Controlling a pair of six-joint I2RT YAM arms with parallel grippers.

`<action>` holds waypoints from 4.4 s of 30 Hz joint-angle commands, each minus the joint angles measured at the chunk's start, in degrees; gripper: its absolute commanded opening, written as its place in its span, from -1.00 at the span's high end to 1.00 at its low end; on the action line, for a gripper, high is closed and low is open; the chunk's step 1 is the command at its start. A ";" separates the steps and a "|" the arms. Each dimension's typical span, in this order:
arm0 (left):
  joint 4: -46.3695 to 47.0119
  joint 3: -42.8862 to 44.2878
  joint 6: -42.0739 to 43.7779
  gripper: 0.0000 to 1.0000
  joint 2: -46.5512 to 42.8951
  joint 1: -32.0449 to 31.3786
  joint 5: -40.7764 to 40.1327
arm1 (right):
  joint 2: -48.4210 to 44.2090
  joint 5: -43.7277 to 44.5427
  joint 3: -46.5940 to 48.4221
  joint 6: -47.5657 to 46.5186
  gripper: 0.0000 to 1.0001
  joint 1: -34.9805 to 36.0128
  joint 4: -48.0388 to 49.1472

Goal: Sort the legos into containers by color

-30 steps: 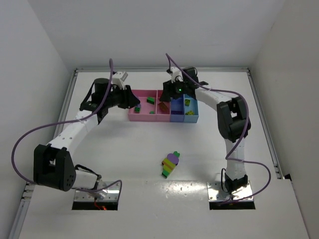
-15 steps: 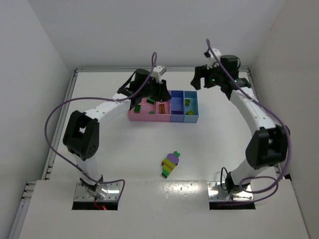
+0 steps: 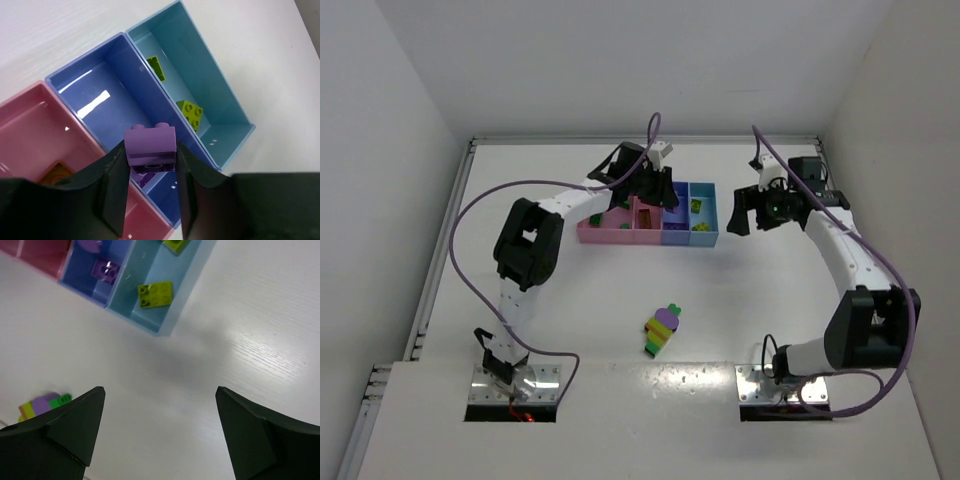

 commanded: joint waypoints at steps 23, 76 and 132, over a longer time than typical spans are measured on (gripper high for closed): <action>-14.33 -17.42 8.05 -0.99 -34.68 27.27 28.76 | -1.88 -11.34 -15.25 -69.48 -0.77 35.48 0.57; -24.72 -32.72 15.55 -0.99 -50.94 38.20 29.15 | 13.00 -13.19 -8.93 -79.09 1.00 41.12 -3.75; -10.12 -37.65 10.88 -0.35 -29.51 6.56 44.97 | -6.61 -3.96 -16.84 -54.83 1.00 47.18 27.03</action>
